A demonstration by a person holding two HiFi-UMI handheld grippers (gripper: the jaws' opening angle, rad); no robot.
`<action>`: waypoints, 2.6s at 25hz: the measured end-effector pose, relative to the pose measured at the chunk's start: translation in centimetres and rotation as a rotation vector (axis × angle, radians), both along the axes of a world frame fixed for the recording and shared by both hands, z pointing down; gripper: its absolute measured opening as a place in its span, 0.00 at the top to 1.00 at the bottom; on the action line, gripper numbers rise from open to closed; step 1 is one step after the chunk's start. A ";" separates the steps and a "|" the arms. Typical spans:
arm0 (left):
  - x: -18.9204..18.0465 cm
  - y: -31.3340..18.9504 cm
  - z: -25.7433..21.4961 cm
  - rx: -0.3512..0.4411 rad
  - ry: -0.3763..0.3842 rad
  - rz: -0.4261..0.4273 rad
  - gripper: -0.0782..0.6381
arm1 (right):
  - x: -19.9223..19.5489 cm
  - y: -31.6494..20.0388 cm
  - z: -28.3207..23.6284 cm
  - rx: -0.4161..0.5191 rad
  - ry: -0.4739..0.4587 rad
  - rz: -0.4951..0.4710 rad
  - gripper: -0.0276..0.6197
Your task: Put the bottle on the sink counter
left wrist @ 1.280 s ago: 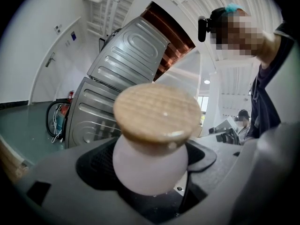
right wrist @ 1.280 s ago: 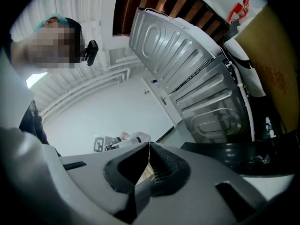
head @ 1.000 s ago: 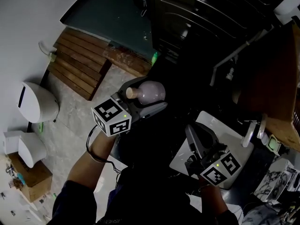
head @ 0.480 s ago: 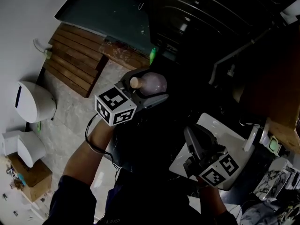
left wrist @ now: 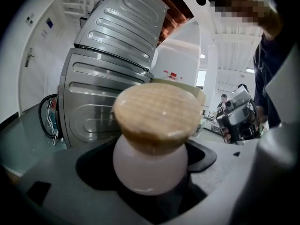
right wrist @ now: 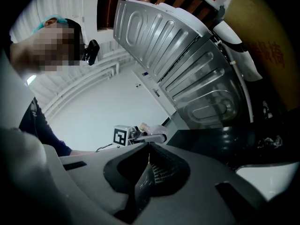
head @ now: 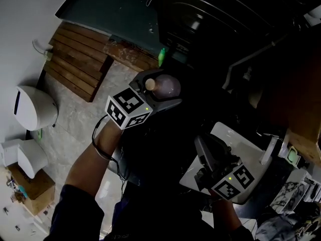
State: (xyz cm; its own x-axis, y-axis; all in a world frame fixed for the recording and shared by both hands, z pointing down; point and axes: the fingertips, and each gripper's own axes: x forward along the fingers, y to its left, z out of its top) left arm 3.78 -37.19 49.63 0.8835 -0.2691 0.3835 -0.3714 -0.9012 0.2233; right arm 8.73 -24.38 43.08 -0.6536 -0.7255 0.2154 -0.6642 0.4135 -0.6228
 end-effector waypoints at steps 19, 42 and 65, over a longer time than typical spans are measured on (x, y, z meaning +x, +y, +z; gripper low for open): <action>1.7 -1.2 4.6 0.027 -0.235 0.099 0.33 | 1.4 -0.7 1.3 -0.031 -0.010 0.016 0.92; 1.6 -0.9 7.5 0.020 -0.432 0.148 0.33 | 1.4 -0.4 1.8 -0.047 -0.007 0.004 0.92; 2.1 -1.1 8.0 0.050 -0.486 0.154 0.33 | 2.0 -0.3 1.7 -0.048 -0.010 0.000 0.92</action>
